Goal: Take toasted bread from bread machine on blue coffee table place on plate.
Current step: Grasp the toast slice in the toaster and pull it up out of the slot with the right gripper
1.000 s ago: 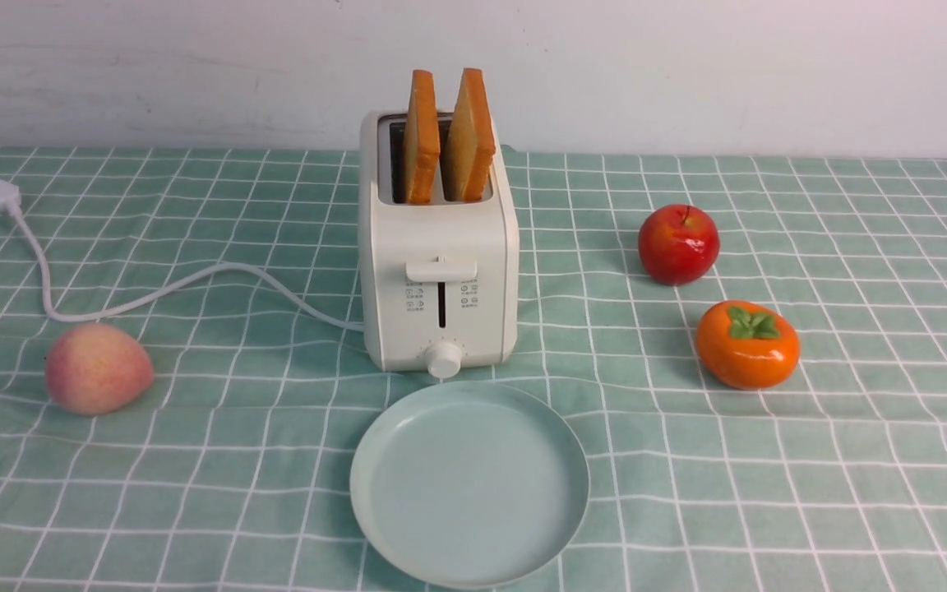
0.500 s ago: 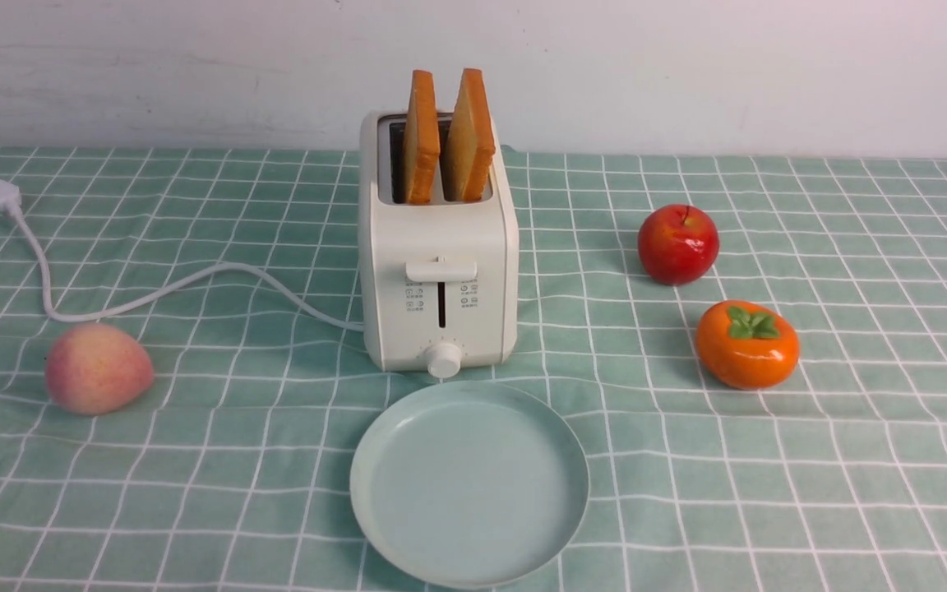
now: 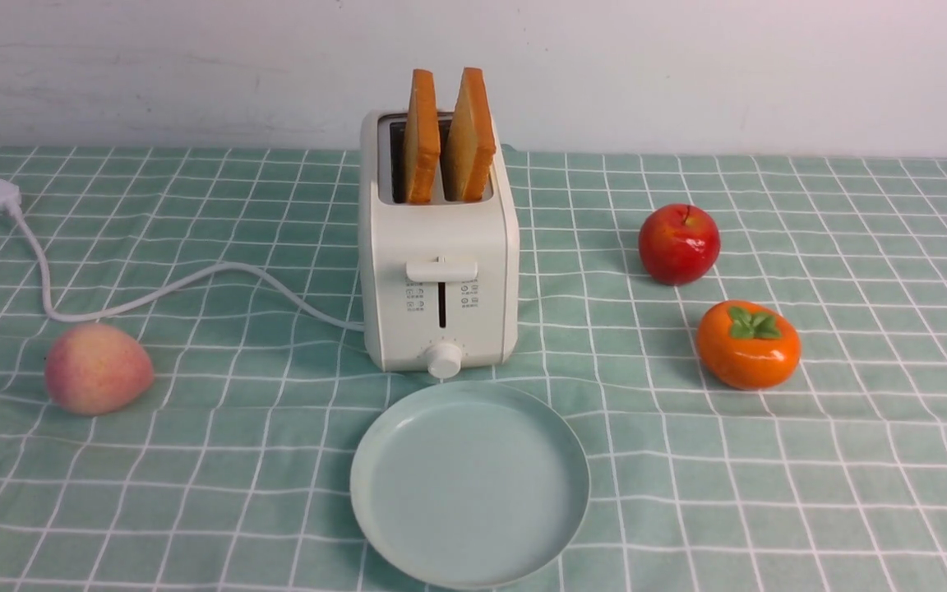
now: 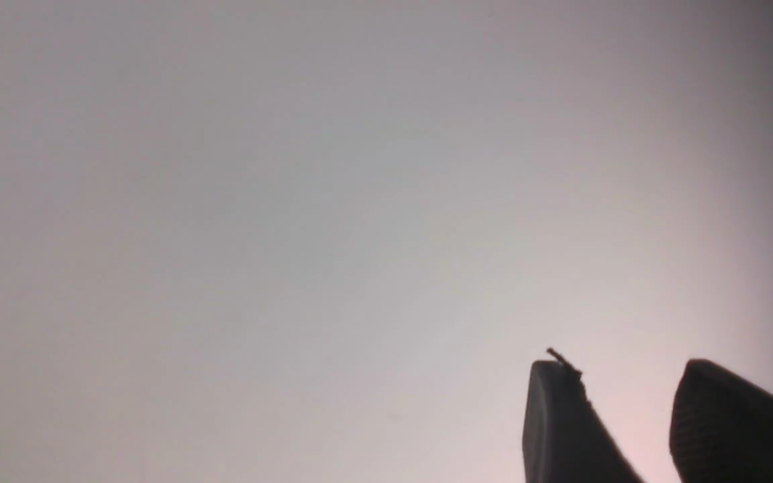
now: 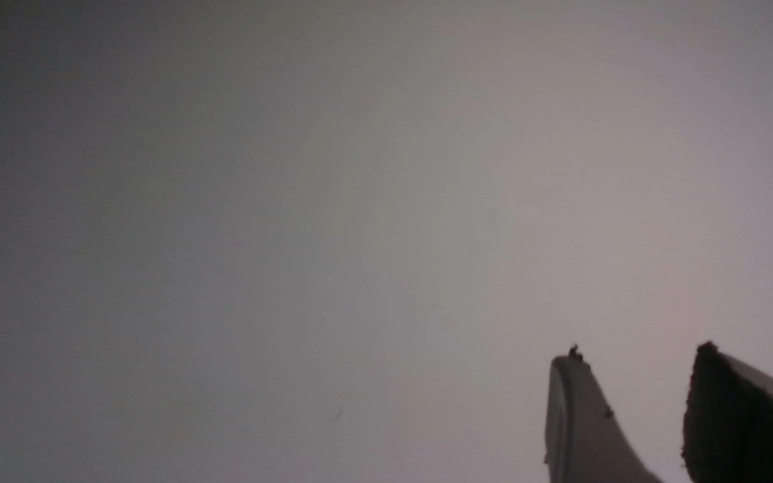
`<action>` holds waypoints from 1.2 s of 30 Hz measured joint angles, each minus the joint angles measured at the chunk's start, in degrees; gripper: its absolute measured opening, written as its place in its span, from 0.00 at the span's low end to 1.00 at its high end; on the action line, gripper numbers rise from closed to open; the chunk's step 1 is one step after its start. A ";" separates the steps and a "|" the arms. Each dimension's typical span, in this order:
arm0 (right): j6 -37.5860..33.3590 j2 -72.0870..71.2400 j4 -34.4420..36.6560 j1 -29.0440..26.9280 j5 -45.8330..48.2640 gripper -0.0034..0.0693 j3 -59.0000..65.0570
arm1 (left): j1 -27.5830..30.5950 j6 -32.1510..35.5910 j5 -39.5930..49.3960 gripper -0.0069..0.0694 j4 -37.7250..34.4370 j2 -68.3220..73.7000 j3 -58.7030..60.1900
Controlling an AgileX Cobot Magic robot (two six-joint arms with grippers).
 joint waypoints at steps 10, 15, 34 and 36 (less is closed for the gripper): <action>4.05 27.97 -9.18 0.00 36.03 0.38 -31.48 | 0.00 -1.73 37.09 0.41 14.68 26.32 -29.99; 4.02 39.07 -16.94 0.29 40.48 0.38 -34.21 | 0.00 0.25 60.42 0.41 15.19 34.34 -32.79; -1.63 84.27 -5.15 26.54 67.71 0.38 -70.80 | -8.70 19.82 81.94 0.41 -1.39 42.89 -32.85; -7.84 91.15 2.31 27.67 72.79 0.40 -81.82 | -9.89 20.11 80.67 0.41 -2.97 42.89 -32.85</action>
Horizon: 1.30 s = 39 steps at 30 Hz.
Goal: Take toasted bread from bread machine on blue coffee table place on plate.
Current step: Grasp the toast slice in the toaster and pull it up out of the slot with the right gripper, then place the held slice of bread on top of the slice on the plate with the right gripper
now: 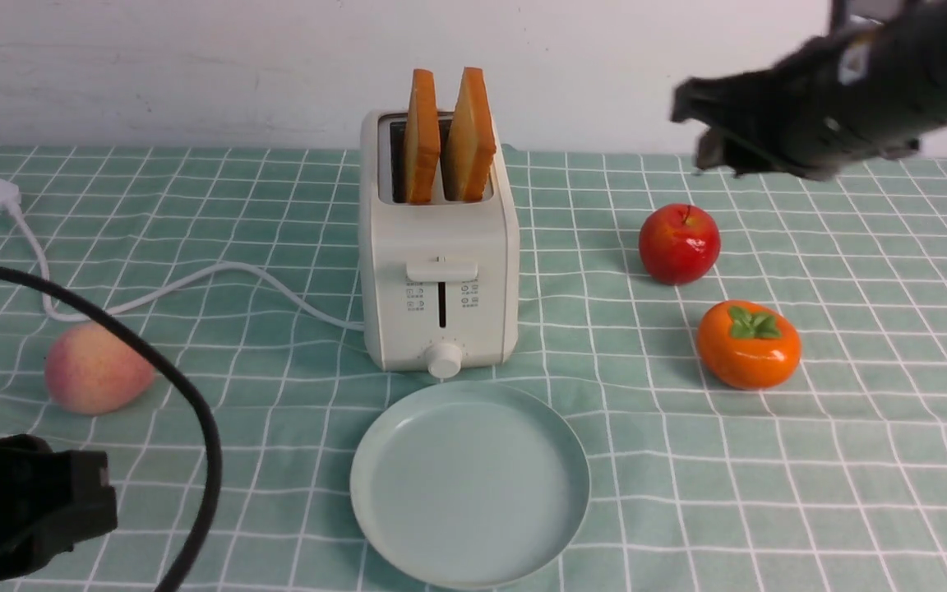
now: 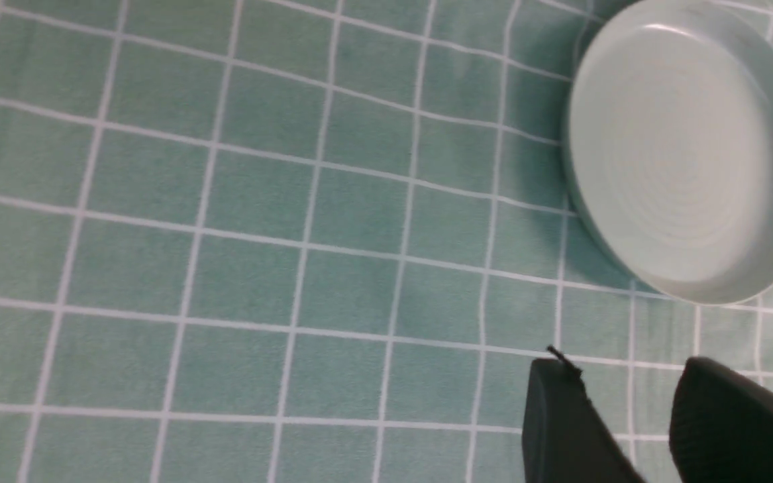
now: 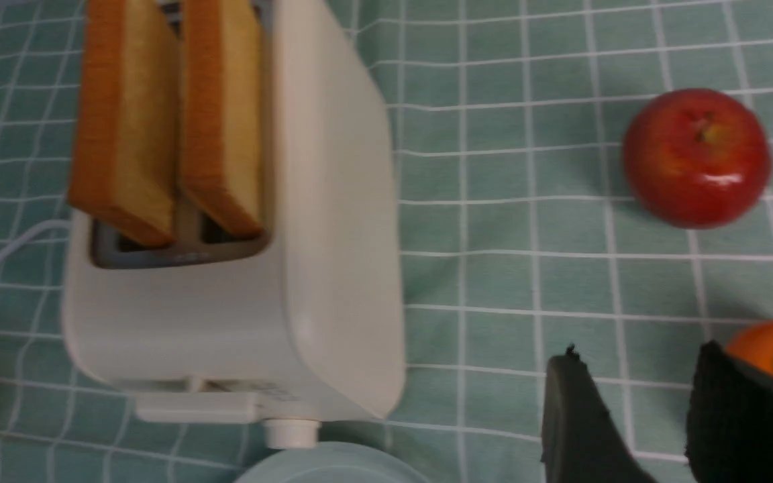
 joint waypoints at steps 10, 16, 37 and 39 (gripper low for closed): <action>-19.59 21.10 20.66 0.38 4.40 0.66 -26.54 | -0.36 0.13 -1.26 0.41 -1.78 0.05 0.00; -28.68 26.74 28.10 0.38 -2.62 0.70 -26.84 | -0.36 0.13 -1.37 0.41 -1.78 0.05 0.00; -35.38 22.34 32.19 -2.38 -7.60 0.20 -29.04 | -0.36 0.13 -2.18 0.41 -1.82 0.05 0.00; -35.40 18.64 32.14 -4.15 -6.96 0.20 -29.71 | -0.36 0.13 -2.18 0.41 -1.82 0.05 0.00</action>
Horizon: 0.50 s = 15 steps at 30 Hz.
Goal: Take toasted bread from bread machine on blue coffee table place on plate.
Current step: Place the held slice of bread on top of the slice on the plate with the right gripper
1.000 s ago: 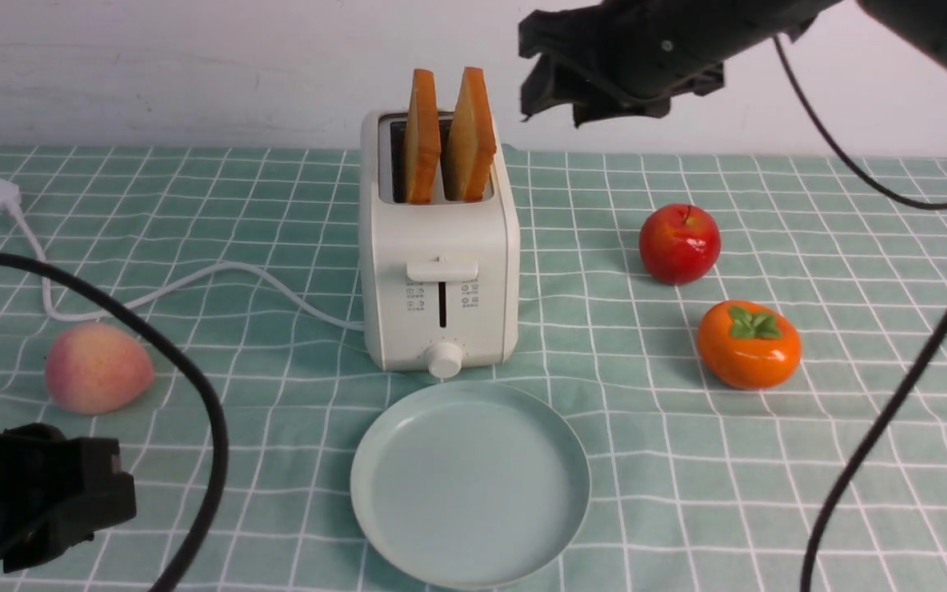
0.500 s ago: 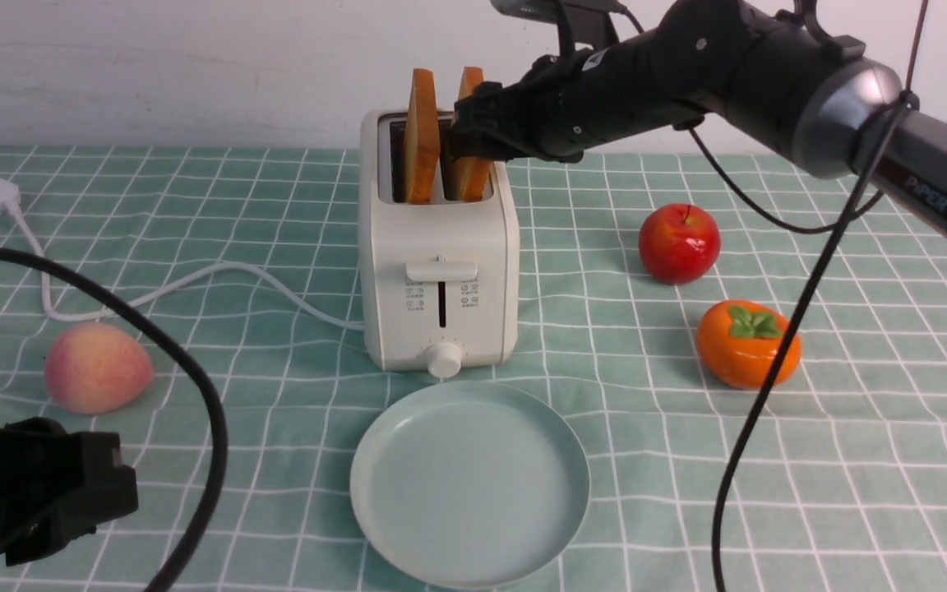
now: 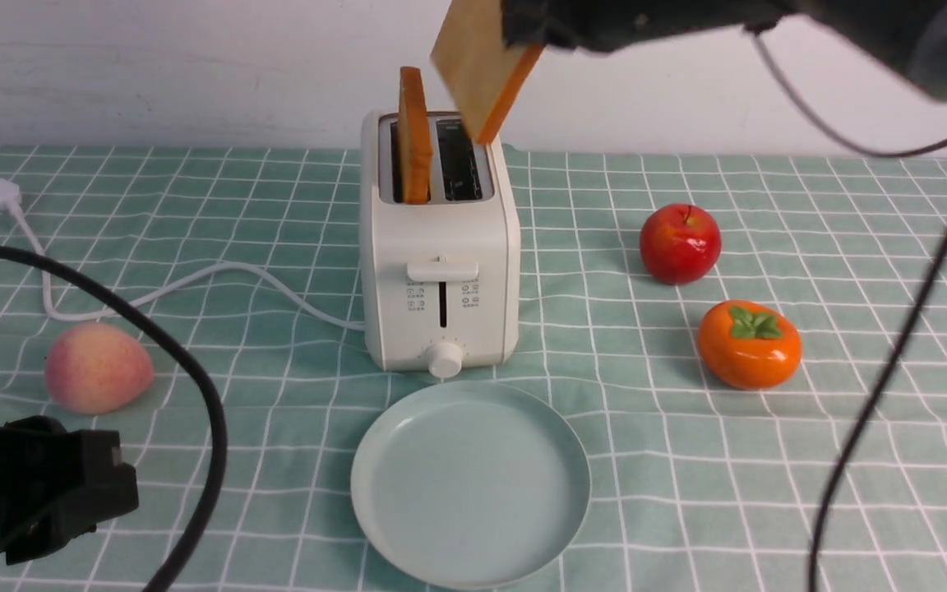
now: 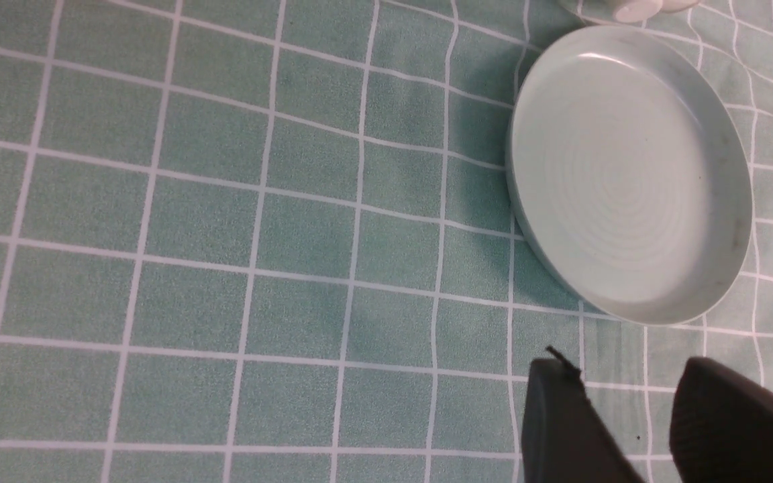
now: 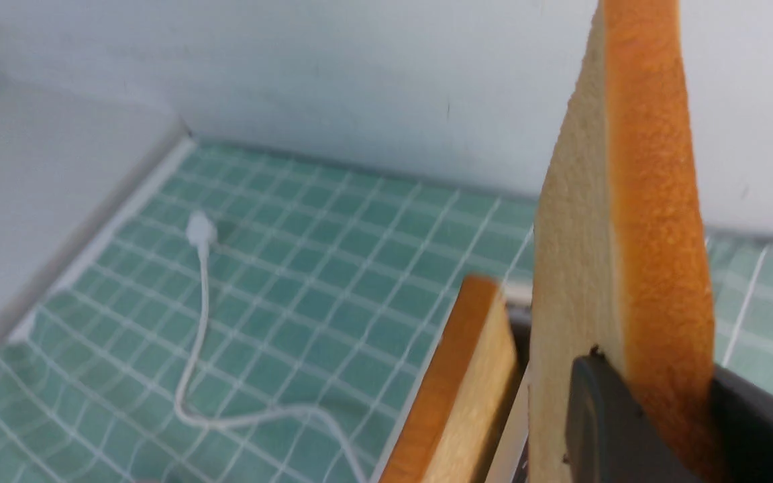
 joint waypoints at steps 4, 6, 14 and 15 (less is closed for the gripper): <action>0.00 -7.52 -2.04 -4.27 5.32 0.20 -0.76 | 0.00 0.00 0.00 0.41 0.00 0.00 0.00; 0.00 -11.69 -4.23 -7.88 13.09 0.20 -1.05 | 0.00 0.00 0.00 0.41 0.00 0.00 0.00; 4.77 -13.87 -6.52 -12.48 34.55 0.20 7.96 | 0.00 0.00 0.00 0.41 -0.02 0.00 0.00; 5.98 -13.67 -4.68 -12.08 34.66 0.20 14.31 | 0.00 0.00 0.00 0.41 -0.07 0.00 0.00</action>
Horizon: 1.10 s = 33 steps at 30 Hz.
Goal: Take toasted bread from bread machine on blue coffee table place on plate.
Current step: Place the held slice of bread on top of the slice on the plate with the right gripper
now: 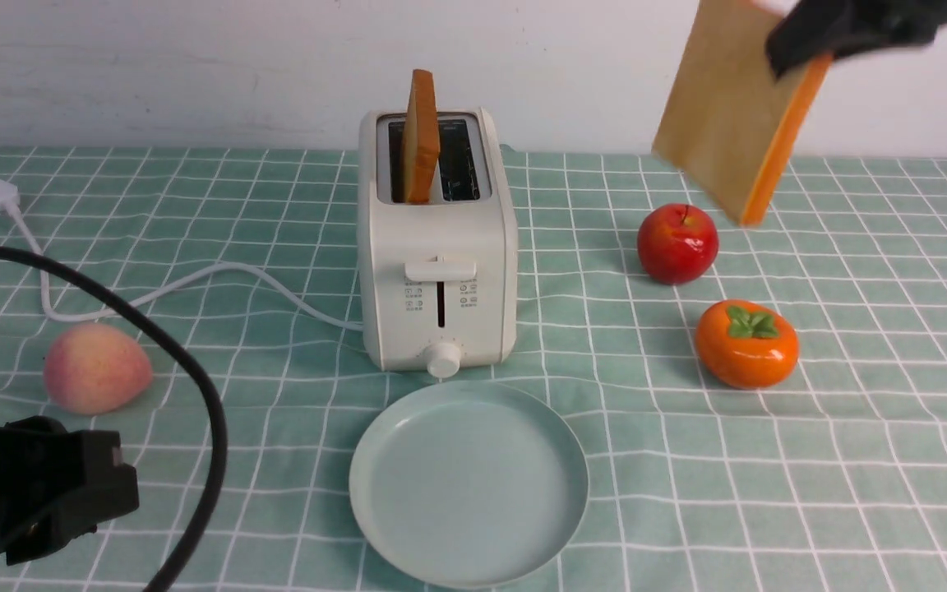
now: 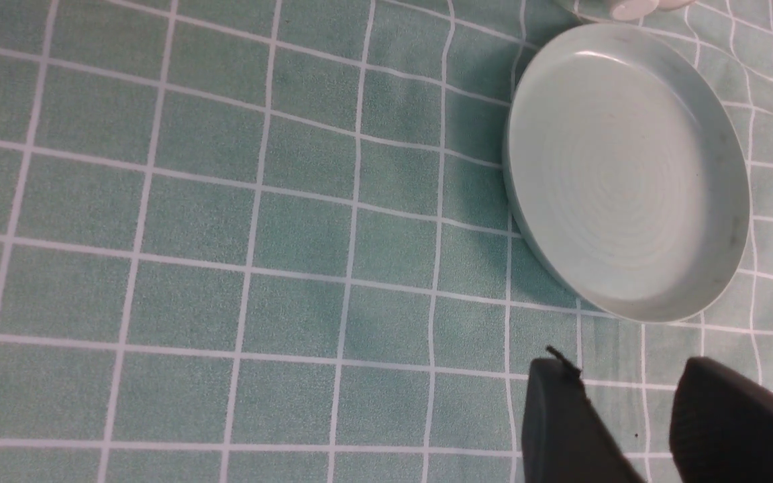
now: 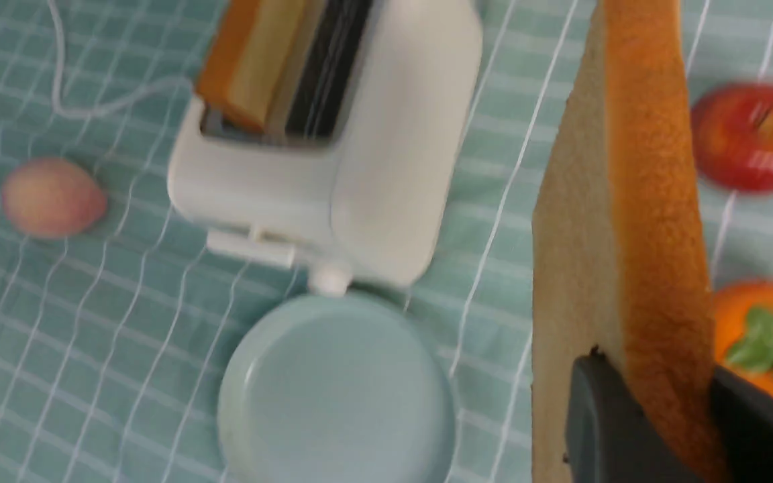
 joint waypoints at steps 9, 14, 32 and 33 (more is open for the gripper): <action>-15.54 1.47 32.57 10.13 -13.65 0.20 33.57 | 0.00 0.00 -0.26 0.41 -1.96 0.00 0.00; -28.54 3.76 45.56 14.68 -21.75 0.20 40.83 | 0.00 0.00 -0.19 0.41 -2.58 0.00 0.00; -24.00 -5.61 31.08 3.99 -26.14 0.96 39.82 | 0.00 -0.05 1.38 0.41 -2.68 1.20 0.00; -22.02 -7.73 29.26 1.68 -24.23 0.95 38.98 | 0.00 -0.05 1.54 0.41 -2.74 1.72 0.00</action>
